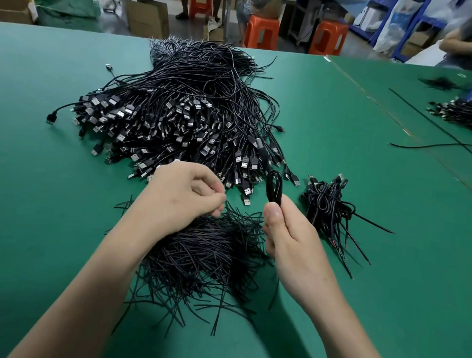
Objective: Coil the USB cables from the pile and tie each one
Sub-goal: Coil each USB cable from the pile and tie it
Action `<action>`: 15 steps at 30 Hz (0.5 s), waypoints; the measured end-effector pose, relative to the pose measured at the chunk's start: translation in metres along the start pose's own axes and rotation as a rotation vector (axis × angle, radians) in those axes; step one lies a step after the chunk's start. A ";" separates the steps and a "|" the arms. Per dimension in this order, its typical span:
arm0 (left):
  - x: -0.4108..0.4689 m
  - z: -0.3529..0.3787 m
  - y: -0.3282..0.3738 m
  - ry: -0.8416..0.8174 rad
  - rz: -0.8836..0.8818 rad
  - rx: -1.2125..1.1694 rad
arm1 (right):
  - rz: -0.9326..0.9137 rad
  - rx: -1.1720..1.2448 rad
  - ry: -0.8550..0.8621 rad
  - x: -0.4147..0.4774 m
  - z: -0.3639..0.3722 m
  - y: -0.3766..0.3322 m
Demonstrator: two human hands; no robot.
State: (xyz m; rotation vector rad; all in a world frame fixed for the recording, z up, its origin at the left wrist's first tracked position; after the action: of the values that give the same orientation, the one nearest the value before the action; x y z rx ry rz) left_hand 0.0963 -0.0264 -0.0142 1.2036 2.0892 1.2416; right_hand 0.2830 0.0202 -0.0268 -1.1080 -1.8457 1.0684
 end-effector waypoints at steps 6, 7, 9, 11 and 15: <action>-0.004 0.006 0.006 -0.187 -0.030 -0.395 | -0.048 -0.011 -0.050 0.001 0.014 -0.011; -0.006 0.008 0.008 -0.225 -0.046 -0.450 | -0.065 -0.020 -0.048 0.003 0.014 -0.014; -0.009 0.012 0.010 -0.283 -0.074 -0.527 | -0.081 -0.012 -0.041 0.006 0.013 -0.018; -0.010 0.014 0.011 -0.312 -0.087 -0.572 | -0.080 -0.004 -0.034 0.009 0.010 -0.021; -0.011 0.017 0.014 -0.374 -0.084 -0.677 | -0.057 0.035 -0.053 0.008 0.007 -0.024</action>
State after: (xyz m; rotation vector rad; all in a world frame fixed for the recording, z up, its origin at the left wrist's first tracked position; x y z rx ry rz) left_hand 0.1205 -0.0249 -0.0114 0.9237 1.2784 1.3921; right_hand 0.2662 0.0183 -0.0068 -1.0094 -1.8820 1.1022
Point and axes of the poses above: each hand's wrist, its own x-axis towards the middle knuckle, its own z-axis out of the palm, y = z × x, the point moved 5 cm from there along x, towards the middle knuckle, and after that the axes turned 11 degrees about y, right-handed, at the moved point
